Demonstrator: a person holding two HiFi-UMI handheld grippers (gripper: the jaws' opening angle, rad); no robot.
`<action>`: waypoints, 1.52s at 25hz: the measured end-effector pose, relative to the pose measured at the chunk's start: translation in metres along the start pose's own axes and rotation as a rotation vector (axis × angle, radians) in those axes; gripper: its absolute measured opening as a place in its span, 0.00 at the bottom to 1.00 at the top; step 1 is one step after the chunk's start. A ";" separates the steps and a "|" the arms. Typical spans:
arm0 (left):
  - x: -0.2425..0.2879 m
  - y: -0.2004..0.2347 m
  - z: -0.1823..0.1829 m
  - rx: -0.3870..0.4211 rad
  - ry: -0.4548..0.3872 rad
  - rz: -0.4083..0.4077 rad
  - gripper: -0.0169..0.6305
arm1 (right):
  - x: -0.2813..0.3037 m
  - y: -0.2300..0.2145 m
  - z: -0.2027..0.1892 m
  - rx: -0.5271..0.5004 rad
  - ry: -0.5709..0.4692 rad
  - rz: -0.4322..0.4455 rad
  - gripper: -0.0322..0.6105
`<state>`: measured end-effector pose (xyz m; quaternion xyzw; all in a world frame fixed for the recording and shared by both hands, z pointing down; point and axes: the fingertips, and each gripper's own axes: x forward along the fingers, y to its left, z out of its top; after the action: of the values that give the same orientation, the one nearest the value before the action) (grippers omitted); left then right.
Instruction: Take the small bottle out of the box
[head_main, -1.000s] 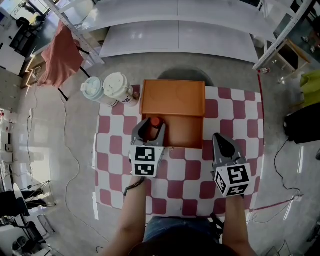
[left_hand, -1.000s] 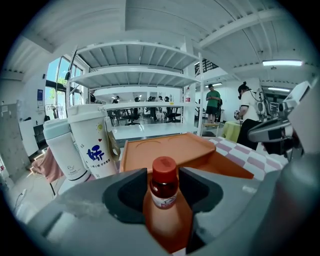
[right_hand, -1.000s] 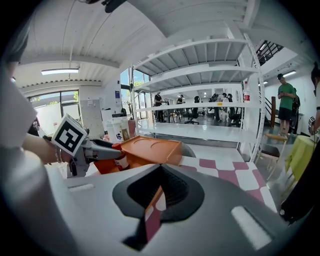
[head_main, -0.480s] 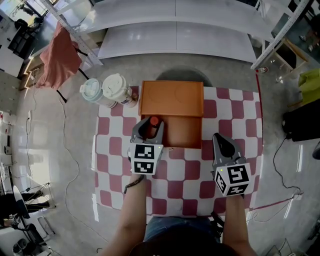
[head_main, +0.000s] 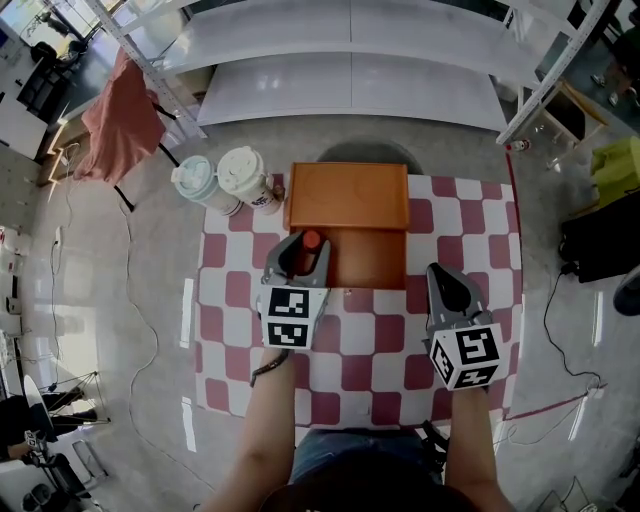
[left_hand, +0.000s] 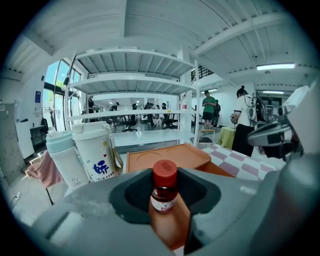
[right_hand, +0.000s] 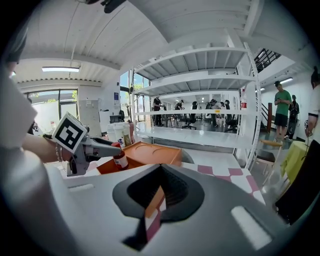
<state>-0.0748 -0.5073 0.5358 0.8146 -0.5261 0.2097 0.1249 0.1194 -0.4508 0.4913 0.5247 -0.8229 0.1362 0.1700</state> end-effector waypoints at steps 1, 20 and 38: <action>-0.004 0.001 0.002 -0.001 -0.009 -0.002 0.26 | -0.003 0.003 0.002 -0.003 -0.007 -0.004 0.05; -0.097 0.006 0.048 0.019 -0.197 -0.038 0.26 | -0.069 0.059 0.055 -0.121 -0.150 -0.090 0.05; -0.182 -0.012 0.085 0.019 -0.315 0.000 0.26 | -0.123 0.083 0.104 -0.176 -0.275 -0.069 0.05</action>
<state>-0.1115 -0.3922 0.3748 0.8385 -0.5374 0.0843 0.0331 0.0773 -0.3581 0.3418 0.5495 -0.8286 -0.0152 0.1056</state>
